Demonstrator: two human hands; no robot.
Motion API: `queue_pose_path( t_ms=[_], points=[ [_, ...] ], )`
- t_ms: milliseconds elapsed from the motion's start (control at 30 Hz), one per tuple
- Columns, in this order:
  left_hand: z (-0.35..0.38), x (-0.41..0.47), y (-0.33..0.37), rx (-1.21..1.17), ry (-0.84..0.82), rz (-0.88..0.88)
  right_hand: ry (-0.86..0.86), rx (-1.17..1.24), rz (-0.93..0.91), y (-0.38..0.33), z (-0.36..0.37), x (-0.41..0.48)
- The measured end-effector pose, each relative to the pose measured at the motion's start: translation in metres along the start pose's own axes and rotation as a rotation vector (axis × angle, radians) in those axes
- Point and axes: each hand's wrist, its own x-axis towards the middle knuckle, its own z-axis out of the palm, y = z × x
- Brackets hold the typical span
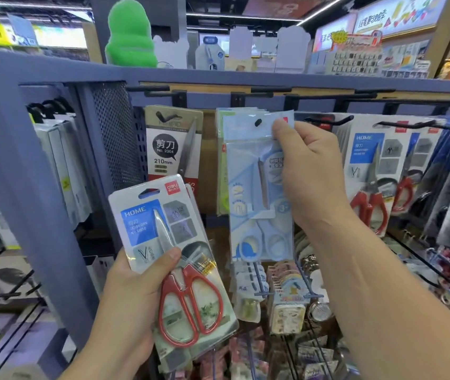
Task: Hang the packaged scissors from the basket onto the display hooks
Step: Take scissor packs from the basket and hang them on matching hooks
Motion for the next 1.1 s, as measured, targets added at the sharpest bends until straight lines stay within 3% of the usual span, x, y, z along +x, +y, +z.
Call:
queue_pose_path(
  t_ms=[433, 567, 633, 700, 767, 967, 1100],
  points=[
    [0.004, -0.005, 0.009, -0.072, -0.007, -0.029, 0.057, -0.352, 0.011, 0.029, 0.020, 0.015],
    [0.001, -0.006, 0.010, -0.115, -0.026, -0.034, 0.106, -0.310, -0.151, 0.027, 0.022, -0.041],
    [0.002, -0.007, 0.011, -0.128, -0.030, -0.024, -0.133, -0.303, -0.125, 0.020, 0.026, -0.074],
    [0.006, -0.007, 0.012, -0.123, -0.002, 0.005, -0.469, -0.305, 0.041, 0.015, 0.031, -0.096],
    [0.010, -0.008, 0.012, -0.147, 0.028, 0.010, -0.636, -0.352, 0.120, 0.021, 0.035, -0.111],
    [0.020, -0.013, 0.012, -0.232, 0.028, -0.018, -0.544, -0.103, 0.254, 0.026, 0.030, -0.122],
    [0.026, -0.019, 0.008, -0.290, -0.012, -0.023, -0.410, -0.066, 0.289, 0.030, 0.018, -0.124]
  ],
)
